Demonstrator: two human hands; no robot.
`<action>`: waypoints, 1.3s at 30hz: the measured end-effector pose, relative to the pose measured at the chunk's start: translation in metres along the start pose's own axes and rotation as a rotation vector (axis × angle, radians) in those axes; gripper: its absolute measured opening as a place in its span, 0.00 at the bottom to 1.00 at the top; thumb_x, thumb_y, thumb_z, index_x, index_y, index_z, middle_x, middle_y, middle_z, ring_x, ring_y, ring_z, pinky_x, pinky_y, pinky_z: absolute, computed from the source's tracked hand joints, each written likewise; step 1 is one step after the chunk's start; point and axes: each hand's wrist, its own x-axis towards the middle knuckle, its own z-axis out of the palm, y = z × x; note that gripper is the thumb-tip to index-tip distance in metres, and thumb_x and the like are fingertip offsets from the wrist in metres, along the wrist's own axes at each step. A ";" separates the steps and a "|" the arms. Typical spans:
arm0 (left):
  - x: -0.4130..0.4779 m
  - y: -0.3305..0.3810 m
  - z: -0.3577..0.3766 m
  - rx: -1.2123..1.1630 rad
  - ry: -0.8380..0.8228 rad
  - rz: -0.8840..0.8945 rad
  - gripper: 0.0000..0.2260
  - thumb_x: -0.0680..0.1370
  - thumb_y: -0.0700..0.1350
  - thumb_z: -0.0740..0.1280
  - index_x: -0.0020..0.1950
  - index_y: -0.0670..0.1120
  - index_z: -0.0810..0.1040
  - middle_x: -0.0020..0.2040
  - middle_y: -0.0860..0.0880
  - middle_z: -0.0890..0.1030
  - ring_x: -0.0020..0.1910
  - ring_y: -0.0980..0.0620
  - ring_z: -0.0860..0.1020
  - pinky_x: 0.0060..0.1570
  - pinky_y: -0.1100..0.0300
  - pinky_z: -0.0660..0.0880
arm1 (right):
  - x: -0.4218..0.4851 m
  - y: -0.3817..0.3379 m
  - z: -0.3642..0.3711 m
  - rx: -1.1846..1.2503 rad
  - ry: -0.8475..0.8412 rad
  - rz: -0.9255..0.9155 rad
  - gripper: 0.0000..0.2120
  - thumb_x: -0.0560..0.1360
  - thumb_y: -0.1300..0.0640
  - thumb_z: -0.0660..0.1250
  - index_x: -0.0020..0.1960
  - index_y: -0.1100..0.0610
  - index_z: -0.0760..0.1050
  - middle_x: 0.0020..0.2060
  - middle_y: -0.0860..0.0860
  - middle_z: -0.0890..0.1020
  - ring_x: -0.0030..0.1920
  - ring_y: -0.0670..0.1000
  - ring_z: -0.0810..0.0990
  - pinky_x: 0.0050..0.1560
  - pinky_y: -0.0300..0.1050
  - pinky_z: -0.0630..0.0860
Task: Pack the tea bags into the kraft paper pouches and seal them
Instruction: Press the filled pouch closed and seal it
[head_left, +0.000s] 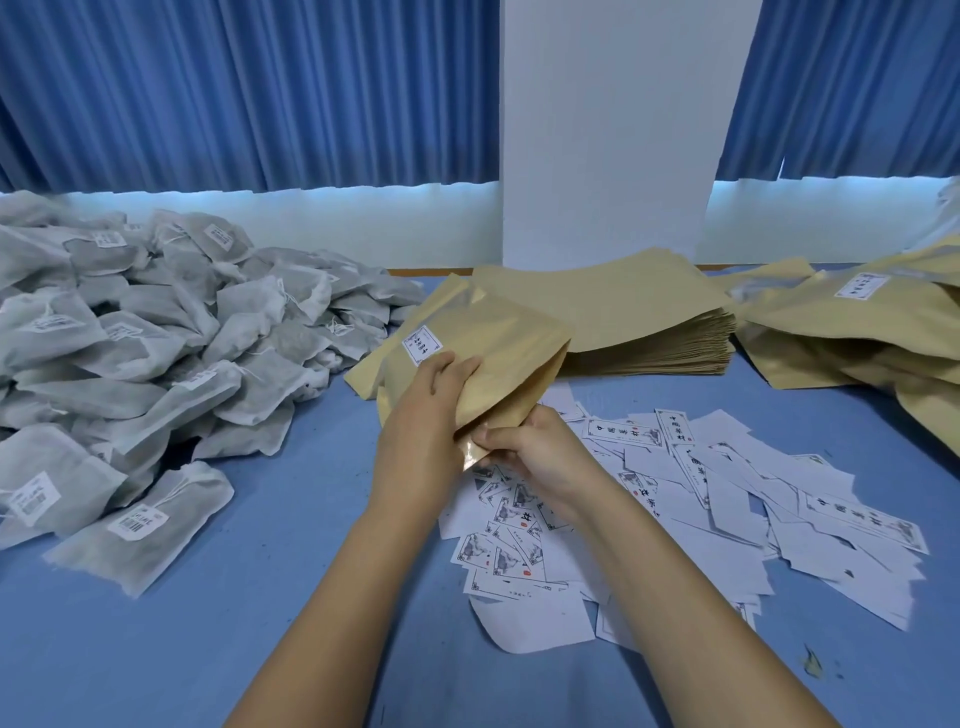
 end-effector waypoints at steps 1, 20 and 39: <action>0.000 0.001 0.001 0.017 -0.027 0.012 0.31 0.72 0.41 0.70 0.74 0.53 0.66 0.74 0.52 0.62 0.67 0.51 0.68 0.49 0.56 0.73 | 0.000 0.001 0.000 0.001 -0.002 -0.003 0.08 0.74 0.73 0.63 0.51 0.67 0.76 0.39 0.57 0.80 0.40 0.52 0.79 0.38 0.39 0.75; -0.003 -0.001 -0.010 0.193 -0.022 0.155 0.36 0.68 0.26 0.62 0.75 0.45 0.63 0.76 0.47 0.62 0.70 0.40 0.61 0.68 0.51 0.58 | -0.005 -0.017 -0.006 0.441 -0.082 -0.007 0.15 0.72 0.69 0.59 0.57 0.61 0.74 0.49 0.56 0.81 0.52 0.55 0.79 0.57 0.50 0.75; -0.022 0.047 0.023 -1.114 -0.263 -0.424 0.23 0.66 0.64 0.72 0.54 0.50 0.78 0.48 0.53 0.83 0.43 0.62 0.80 0.45 0.65 0.75 | 0.005 -0.018 -0.012 0.553 0.248 -0.188 0.07 0.80 0.66 0.60 0.50 0.60 0.76 0.39 0.52 0.85 0.38 0.47 0.84 0.36 0.39 0.80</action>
